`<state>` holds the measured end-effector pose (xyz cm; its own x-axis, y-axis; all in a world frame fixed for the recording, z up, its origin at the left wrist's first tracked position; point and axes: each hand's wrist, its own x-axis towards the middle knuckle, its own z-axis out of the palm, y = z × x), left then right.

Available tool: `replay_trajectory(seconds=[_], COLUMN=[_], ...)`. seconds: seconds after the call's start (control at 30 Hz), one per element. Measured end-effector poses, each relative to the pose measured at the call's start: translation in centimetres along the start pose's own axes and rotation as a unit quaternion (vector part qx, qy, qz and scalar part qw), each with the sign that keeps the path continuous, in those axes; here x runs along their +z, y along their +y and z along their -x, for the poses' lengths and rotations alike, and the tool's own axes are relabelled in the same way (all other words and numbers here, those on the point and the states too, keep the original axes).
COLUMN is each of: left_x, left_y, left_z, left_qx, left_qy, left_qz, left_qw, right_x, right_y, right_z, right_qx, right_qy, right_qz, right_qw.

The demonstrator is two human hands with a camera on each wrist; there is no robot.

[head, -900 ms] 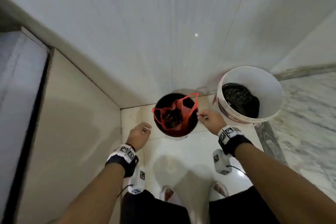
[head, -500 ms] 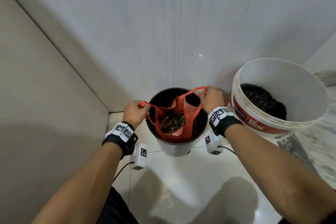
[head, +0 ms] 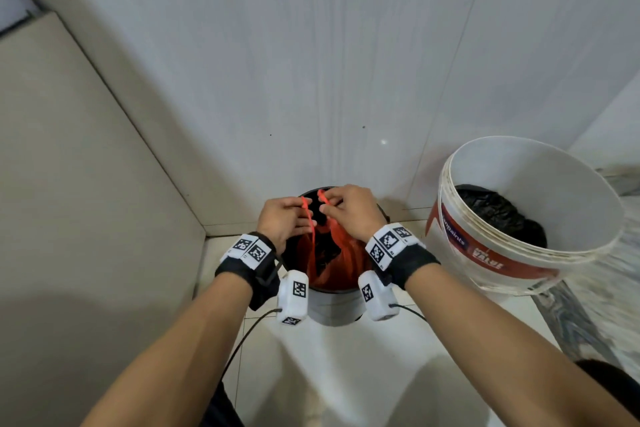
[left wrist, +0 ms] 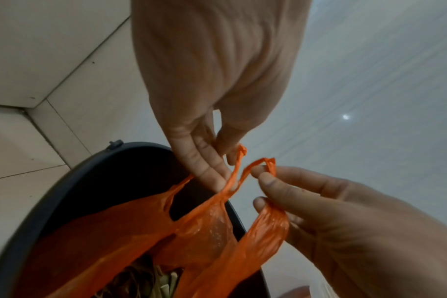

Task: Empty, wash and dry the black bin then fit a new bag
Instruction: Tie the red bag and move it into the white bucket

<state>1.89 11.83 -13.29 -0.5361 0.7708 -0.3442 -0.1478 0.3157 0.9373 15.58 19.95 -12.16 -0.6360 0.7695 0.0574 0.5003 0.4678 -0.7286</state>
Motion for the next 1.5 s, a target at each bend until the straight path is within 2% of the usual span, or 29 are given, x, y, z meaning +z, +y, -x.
replay_trajectory(seconds=[0.1,0.23,0.57,0.67,0.77,0.93,1.03,1.17,1.27,1.33,1.43,1.47,1.5], left_x=[-0.1,-0.5,-0.7,-0.6,-0.8,-0.7,-0.7,-1.1,-1.8,-2.9,-4.4,-4.8,-5.1], left_y=[-0.4,-0.6,-0.1,-0.6,-0.5,-0.2,-0.1,-0.2,-0.1,-0.2,-1.1,-1.5,-1.7], left_z=[0.0,-0.3,-1.3,-1.2,-1.0,-1.0,-0.8,-0.5,-0.9,-1.0,-0.9,-0.8,-0.8], left_qx=[-0.003,-0.014,-0.038,-0.040,-0.022,0.022,0.046,0.055,0.015,-0.026,-0.072,-0.083,-0.091], left_qy=[0.025,0.054,0.017,0.003,-0.005,0.022,0.003,-0.004,0.033,0.059,0.050,0.049,0.051], left_qz=[0.018,0.007,-0.063,-0.071,-0.076,-0.128,-0.127,-0.131,-0.061,0.029,0.110,0.120,0.129], left_qw=[1.000,0.998,0.997,0.997,0.997,0.991,0.991,0.990,0.997,0.997,0.990,0.988,0.986], right_x=[1.3,2.4,2.8,2.7,2.7,2.1,1.5,0.7,0.3,0.0,-0.4,-0.4,-0.4], right_y=[0.0,-0.1,0.6,0.6,0.7,0.5,-0.3,-1.4,-0.2,1.1,2.5,3.1,3.8], right_z=[0.1,0.3,0.4,0.5,0.7,-0.2,-1.0,-1.7,-2.4,-2.3,-1.2,-1.0,-0.9], right_qx=[0.007,0.017,0.003,0.022,0.039,0.095,0.103,0.105,0.157,0.199,0.244,0.245,0.238], right_qy=[-0.013,0.011,-0.008,-0.020,-0.030,0.047,0.024,-0.013,-0.005,-0.012,0.000,0.011,0.014], right_qz=[0.021,0.017,-0.061,-0.076,-0.079,-0.100,-0.144,-0.102,-0.148,-0.222,-0.331,-0.341,-0.322], right_qw=[1.000,1.000,0.998,0.997,0.996,0.989,0.984,0.989,0.976,0.954,0.911,0.907,0.916])
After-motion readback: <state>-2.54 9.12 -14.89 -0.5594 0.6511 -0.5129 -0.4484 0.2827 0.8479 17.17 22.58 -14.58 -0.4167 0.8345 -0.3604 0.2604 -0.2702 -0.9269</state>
